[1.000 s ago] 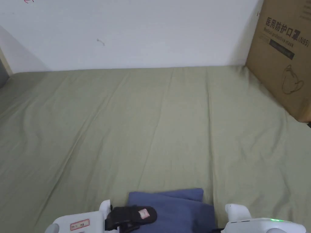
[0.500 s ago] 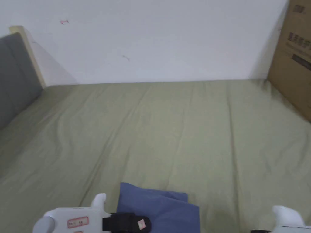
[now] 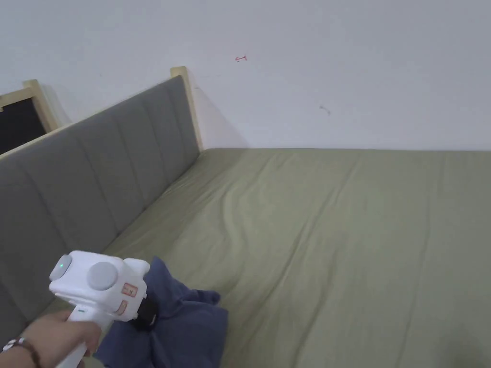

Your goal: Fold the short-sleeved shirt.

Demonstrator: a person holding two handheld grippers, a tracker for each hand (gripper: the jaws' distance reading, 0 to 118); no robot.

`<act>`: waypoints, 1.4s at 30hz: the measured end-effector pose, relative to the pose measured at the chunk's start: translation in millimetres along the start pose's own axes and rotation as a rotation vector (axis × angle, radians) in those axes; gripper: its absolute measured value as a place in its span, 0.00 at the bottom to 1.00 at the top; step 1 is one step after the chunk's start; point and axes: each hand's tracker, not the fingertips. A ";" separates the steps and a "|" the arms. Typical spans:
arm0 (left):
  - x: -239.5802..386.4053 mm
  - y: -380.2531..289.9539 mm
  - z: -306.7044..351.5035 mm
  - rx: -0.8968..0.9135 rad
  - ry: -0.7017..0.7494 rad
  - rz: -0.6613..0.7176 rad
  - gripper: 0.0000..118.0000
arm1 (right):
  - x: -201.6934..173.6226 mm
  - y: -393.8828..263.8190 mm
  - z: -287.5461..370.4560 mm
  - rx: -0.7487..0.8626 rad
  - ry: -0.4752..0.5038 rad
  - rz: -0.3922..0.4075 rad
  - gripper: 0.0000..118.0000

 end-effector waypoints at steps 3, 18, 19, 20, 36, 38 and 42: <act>-16.0 0.0 -3.9 -0.005 0.196 -0.050 1.00 | -11.3 -1.4 -4.5 -0.014 0.008 0.008 0.00; 105.1 -28.8 57.5 0.240 -0.413 0.192 0.71 | -9.9 6.6 -8.4 0.010 -0.032 0.054 0.00; 130.9 -30.9 60.1 0.241 -0.440 0.184 0.71 | -9.3 7.6 -7.7 0.008 -0.034 0.053 0.00; 159.4 -31.5 63.2 0.239 -0.467 0.162 0.43 | -7.4 8.8 -6.7 0.000 -0.040 0.052 0.00; 364.0 -38.8 243.0 1.163 -0.314 0.050 0.00 | -10.9 45.7 112.7 0.808 -0.226 0.210 0.00; 367.2 -51.5 253.7 1.235 -0.278 0.061 0.00 | -10.6 40.3 124.7 0.934 -0.201 0.201 0.00; 372.9 -75.7 265.2 1.274 -0.224 0.052 0.05 | -14.2 32.5 137.6 1.045 -0.240 0.225 0.00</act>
